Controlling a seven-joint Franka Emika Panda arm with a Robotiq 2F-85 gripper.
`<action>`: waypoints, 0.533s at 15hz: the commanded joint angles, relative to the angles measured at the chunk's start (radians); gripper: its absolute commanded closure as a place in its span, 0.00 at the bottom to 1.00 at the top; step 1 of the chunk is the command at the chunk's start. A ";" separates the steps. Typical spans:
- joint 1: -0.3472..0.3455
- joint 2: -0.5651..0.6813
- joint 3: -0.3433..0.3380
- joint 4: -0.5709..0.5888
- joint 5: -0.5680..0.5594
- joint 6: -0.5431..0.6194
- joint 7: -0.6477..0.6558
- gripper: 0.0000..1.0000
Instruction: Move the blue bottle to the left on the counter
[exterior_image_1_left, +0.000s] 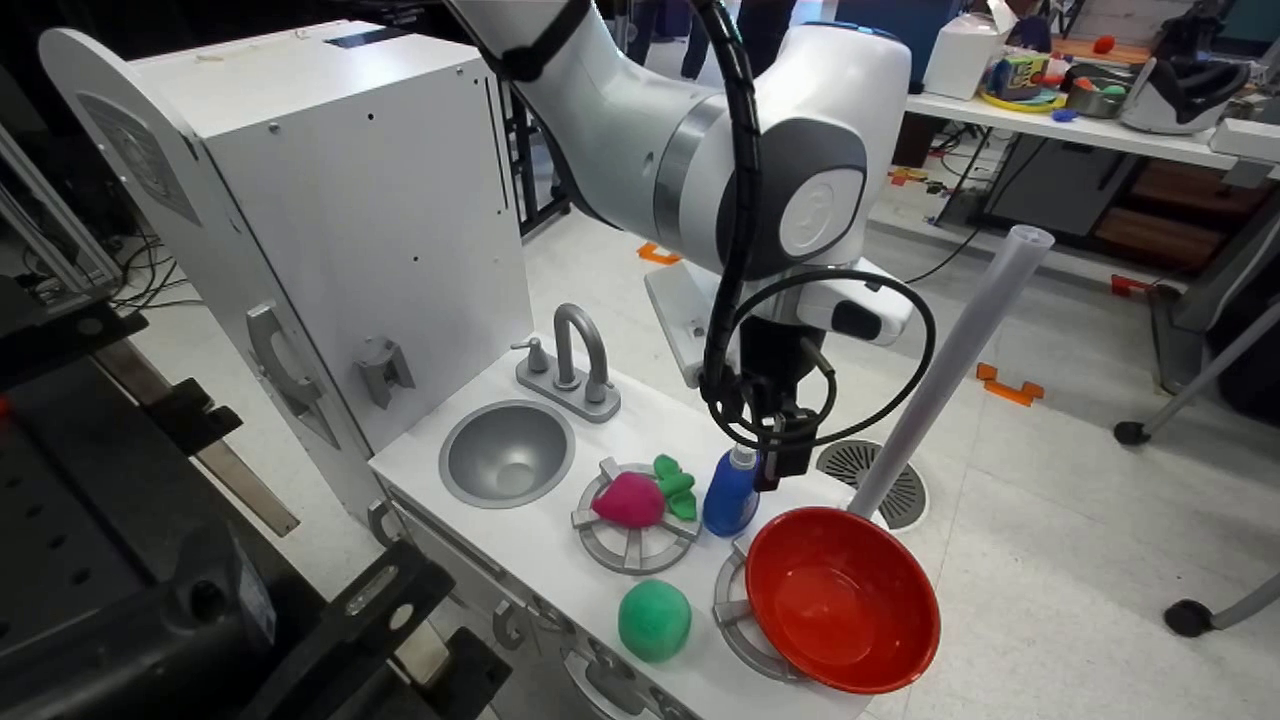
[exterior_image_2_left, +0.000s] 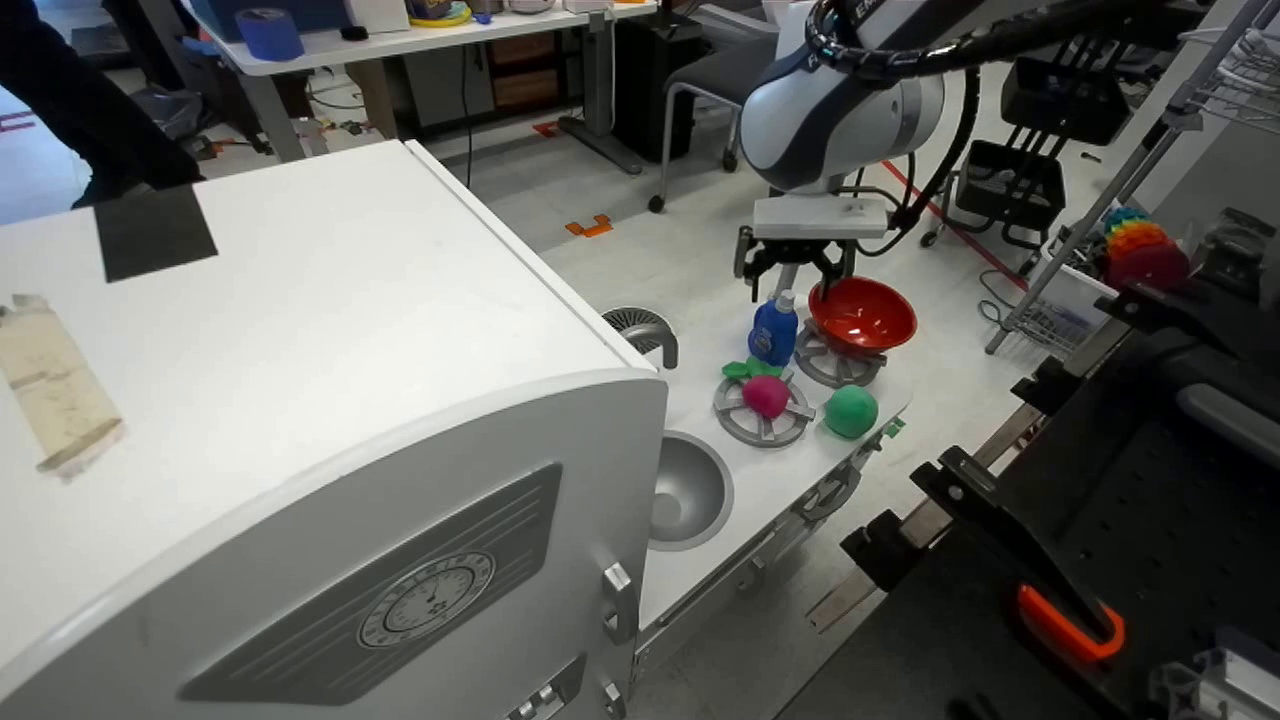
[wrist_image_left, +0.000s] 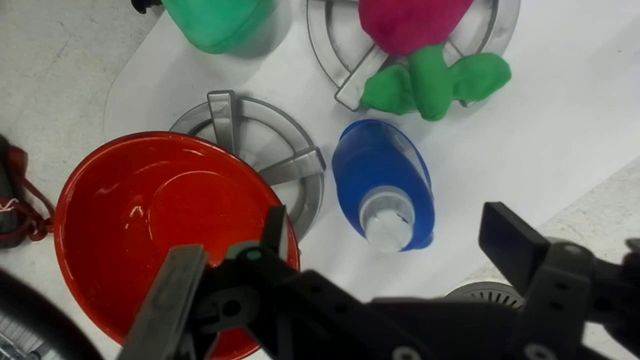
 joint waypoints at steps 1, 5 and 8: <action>0.006 0.069 -0.011 0.123 -0.024 -0.062 0.046 0.32; 0.015 0.043 -0.006 0.087 -0.045 -0.060 0.061 0.65; 0.025 0.041 -0.011 0.090 -0.064 -0.070 0.072 0.88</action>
